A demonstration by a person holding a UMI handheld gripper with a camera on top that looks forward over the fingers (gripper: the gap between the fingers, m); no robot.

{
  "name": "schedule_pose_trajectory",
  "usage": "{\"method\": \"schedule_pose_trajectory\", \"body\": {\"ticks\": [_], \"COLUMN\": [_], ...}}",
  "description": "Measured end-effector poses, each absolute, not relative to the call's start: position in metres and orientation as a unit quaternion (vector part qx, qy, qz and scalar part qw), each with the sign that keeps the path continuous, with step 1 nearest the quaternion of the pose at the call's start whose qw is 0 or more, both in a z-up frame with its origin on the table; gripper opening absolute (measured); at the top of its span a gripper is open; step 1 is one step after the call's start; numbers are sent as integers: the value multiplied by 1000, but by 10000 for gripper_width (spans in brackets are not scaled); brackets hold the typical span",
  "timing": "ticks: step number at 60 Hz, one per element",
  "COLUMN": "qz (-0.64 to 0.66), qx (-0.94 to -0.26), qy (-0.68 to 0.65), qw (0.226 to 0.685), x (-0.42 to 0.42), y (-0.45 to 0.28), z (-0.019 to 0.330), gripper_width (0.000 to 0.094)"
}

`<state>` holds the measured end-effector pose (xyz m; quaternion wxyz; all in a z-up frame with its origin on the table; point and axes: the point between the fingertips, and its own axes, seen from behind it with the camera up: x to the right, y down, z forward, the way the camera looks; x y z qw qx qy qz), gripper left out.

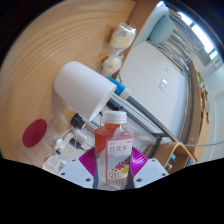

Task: Pour water

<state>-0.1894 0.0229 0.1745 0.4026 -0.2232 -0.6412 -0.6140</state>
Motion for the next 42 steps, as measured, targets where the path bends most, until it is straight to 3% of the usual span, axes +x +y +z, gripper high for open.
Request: {"method": "schedule_pose_trajectory", "body": {"ticks": [5, 14, 25, 33, 42], "qz": [-583, -477, -261, -48, 72], "qx": [-271, -423, -608, -698, -732], "qy": [-613, -510, -311, -167, -83], "qw": [459, 577, 682, 695, 672], "x": [-186, -158, -115, -108, -105], "y": [19, 14, 10, 15, 27], "z": [192, 222, 220, 188, 155], "gripper_width": [406, 406, 420, 418, 418]}}
